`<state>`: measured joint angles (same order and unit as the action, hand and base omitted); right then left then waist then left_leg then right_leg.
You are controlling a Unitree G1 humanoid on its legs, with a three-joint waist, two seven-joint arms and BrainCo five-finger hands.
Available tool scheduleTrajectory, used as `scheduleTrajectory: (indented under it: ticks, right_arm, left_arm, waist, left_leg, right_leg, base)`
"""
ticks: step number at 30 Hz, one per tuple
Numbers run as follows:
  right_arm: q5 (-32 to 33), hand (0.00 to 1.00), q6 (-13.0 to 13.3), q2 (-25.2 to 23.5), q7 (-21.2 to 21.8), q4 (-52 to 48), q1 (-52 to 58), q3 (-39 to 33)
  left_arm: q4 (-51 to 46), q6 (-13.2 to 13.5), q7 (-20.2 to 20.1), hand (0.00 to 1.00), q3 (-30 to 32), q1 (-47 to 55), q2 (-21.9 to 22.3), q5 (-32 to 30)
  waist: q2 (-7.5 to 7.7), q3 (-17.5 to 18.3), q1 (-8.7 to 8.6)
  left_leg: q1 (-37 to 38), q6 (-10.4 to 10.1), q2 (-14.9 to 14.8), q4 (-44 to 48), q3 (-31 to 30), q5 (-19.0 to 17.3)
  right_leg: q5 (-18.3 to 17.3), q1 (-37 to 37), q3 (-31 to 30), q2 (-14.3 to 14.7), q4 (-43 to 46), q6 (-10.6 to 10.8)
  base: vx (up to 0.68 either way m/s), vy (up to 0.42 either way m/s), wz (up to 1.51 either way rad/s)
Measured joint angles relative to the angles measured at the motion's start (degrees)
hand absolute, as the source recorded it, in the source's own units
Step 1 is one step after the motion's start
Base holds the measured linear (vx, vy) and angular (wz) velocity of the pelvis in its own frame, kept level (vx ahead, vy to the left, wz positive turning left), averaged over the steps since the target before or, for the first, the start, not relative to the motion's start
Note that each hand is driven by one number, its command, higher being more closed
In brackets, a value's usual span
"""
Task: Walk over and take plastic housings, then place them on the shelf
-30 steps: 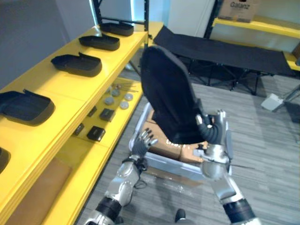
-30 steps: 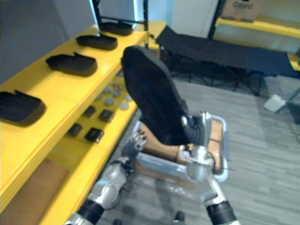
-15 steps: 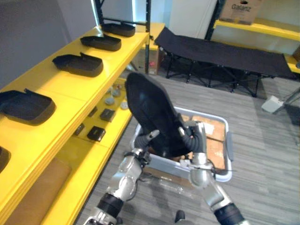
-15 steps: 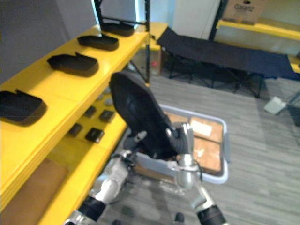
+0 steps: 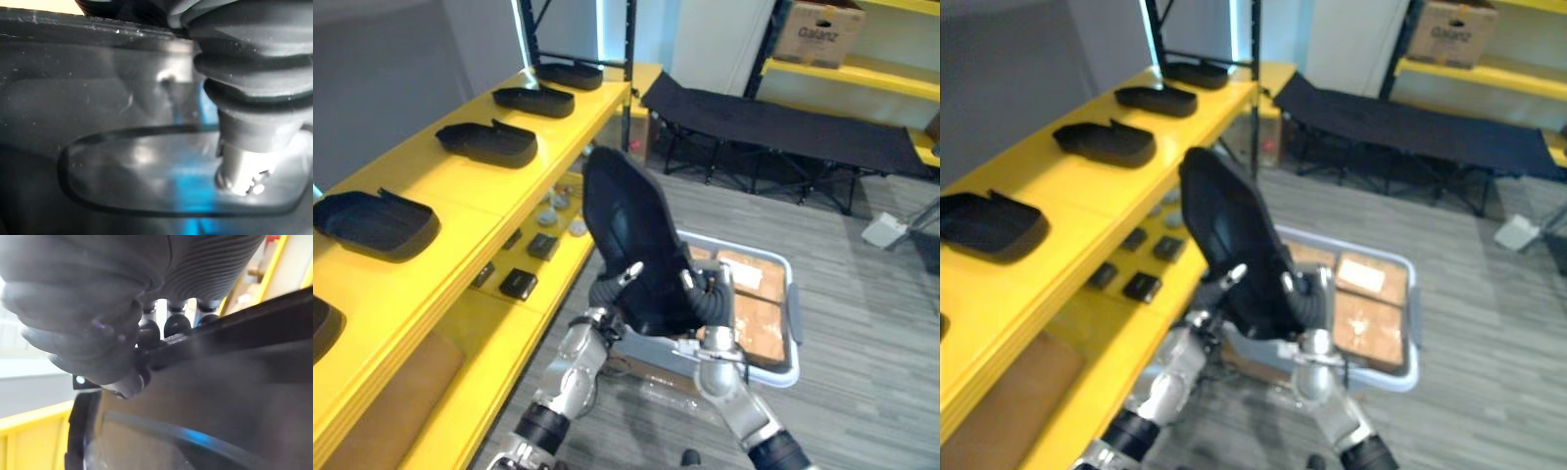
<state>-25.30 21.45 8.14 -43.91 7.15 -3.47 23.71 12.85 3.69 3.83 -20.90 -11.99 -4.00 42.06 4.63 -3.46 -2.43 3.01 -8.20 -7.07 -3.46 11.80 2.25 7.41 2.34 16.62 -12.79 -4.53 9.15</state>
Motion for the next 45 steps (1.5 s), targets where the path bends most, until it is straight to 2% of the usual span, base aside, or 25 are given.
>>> scheduleTrajectory:
  ticks: [3,4,8,12,19,21,24,30,33,37,38,42,45]
  right_arm:
    - [0.46,1.0,-0.02,-0.03,0.0,-0.06,-0.07,0.14]
    - [0.63,0.0,0.04,-0.03,0.01,-0.14,-0.24,0.25]
    - [2.05,0.0,0.9,-0.05,0.44,-0.86,-0.27,0.8]
    - [4.38,0.0,1.81,0.08,4.19,-1.97,-0.26,0.67]
    - [10.63,0.0,2.5,0.79,11.59,-8.99,0.99,-0.08]
    - [11.36,0.0,2.44,0.78,11.7,-11.06,1.09,-0.91]
    - [11.81,0.0,2.58,0.82,11.54,-17.29,1.37,-6.88]
    - [22.15,0.0,5.73,2.35,13.93,-25.77,5.31,-21.59]
    - [28.49,0.0,5.4,2.12,16.38,-26.33,8.31,-25.67]
    - [34.03,0.0,1.43,-0.84,20.85,-26.05,15.54,-27.32]
    - [36.84,0.0,0.5,-2.35,23.06,-24.57,18.14,-27.5]
    - [41.1,0.0,0.59,-4.58,27.25,-18.38,20.74,-29.56]
    - [44.8,0.0,0.81,-4.53,32.49,-15.16,20.4,-29.47]
  left_arm:
    - [0.01,1.05,0.0,1.0,-0.01,0.0,-0.13,-1.74]
    - [0.01,1.49,0.0,1.0,-0.01,0.0,-0.14,-1.98]
    - [0.01,2.24,0.01,1.0,-0.03,0.0,-0.24,-1.98]
    - [0.0,4.24,0.08,1.0,-0.04,0.14,-0.97,-2.37]
    - [-7.52,7.42,4.24,1.0,4.79,4.52,0.12,-10.49]
    - [-9.54,8.25,4.7,1.0,6.49,5.27,0.11,-11.75]
    - [-12.58,9.46,6.14,1.0,9.07,6.01,0.04,-15.29]
    - [-14.4,10.77,11.29,1.0,16.32,8.26,0.04,-25.98]
    - [-18.02,11.32,13.84,1.0,20.19,10.65,0.11,-31.39]
    - [-21.9,13.01,15.9,1.0,23.21,13.28,0.75,-33.29]
    - [-24.34,13.12,16.75,1.0,25.16,14.89,1.71,-33.64]
    - [-28.3,13.76,19.36,1.0,29.43,19.7,2.67,-33.86]
    - [-31.03,13.84,21.06,1.0,34.57,22.8,2.67,-34.72]
  waist:
    - [0.4,0.27,0.01]
    - [0.48,0.32,0.0]
    - [0.49,0.33,0.0]
    - [0.49,0.33,0.0]
    - [0.46,0.33,-0.03]
    - [0.41,0.3,0.04]
    - [0.34,0.32,0.11]
    - [-0.76,0.93,-0.33]
    - [-1.32,0.92,-1.43]
    - [-1.85,0.89,-1.51]
    - [-2.02,0.8,-1.61]
    - [-2.56,0.45,-1.46]
    - [-2.73,0.34,-0.95]
  left_leg:
    - [-0.05,0.0,0.01,0.0,-0.01,0.0]
    - [-0.05,0.0,0.0,0.02,-0.01,0.0]
    - [-0.05,0.0,-0.03,0.1,-0.05,0.0]
    - [-0.01,0.0,-0.05,0.15,-0.07,0.0]
    - [0.24,-0.01,-0.03,0.06,-0.01,-0.01]
    - [0.77,-0.02,0.0,-0.07,0.06,-0.03]
    - [0.97,0.04,0.08,-0.1,0.2,-0.11]
    - [1.27,0.03,0.02,-0.19,0.86,-0.12]
    - [1.53,0.02,-0.03,-0.53,1.14,-0.12]
    - [1.88,-0.12,-0.11,-0.89,1.69,-0.23]
    - [1.82,-0.15,-0.15,-0.91,2.08,-0.28]
    - [1.79,-0.13,-0.16,-0.9,2.28,-0.42]
    - [0.85,-0.11,-0.09,-0.35,-0.18,-0.43]
  right_leg:
    - [0.01,-0.01,0.04,-0.01,-0.02,-0.01]
    - [0.01,0.0,0.05,-0.01,-0.02,-0.01]
    - [0.04,0.05,0.07,0.0,-0.03,-0.04]
    - [0.05,0.15,0.16,0.05,-0.02,-0.05]
    - [0.04,0.47,0.39,0.11,0.0,-0.06]
    - [0.04,0.93,0.4,0.11,0.0,-0.06]
    - [-0.08,0.94,0.4,0.05,0.0,-0.2]
    - [-0.13,0.76,0.1,0.08,0.0,-0.28]
    - [-0.2,0.65,-0.1,0.15,-0.01,-0.3]
    - [-0.31,0.3,-0.76,0.29,-0.02,-0.35]
    - [-0.31,0.01,-1.03,0.33,-0.02,-0.35]
    - [-0.38,0.06,-1.05,0.32,-0.02,-0.28]
    - [-0.75,1.18,1.2,0.14,-0.02,-0.16]
  base:
    - [0.0,0.0,0.0]
    - [0.0,0.0,0.0]
    - [0.0,0.0,0.0]
    - [-0.01,0.001,0.0]
    - [0.0,0.0,0.0]
    - [0.0,0.0,0.0]
    - [0.0,0.0,0.0]
    - [0.0,0.003,-0.04]
    - [-0.01,0.011,-0.05]
    - [-0.01,0.01,-0.09]
    - [0.0,0.008,-0.09]
    - [0.0,0.005,-0.01]
    - [-0.01,-0.001,0.31]
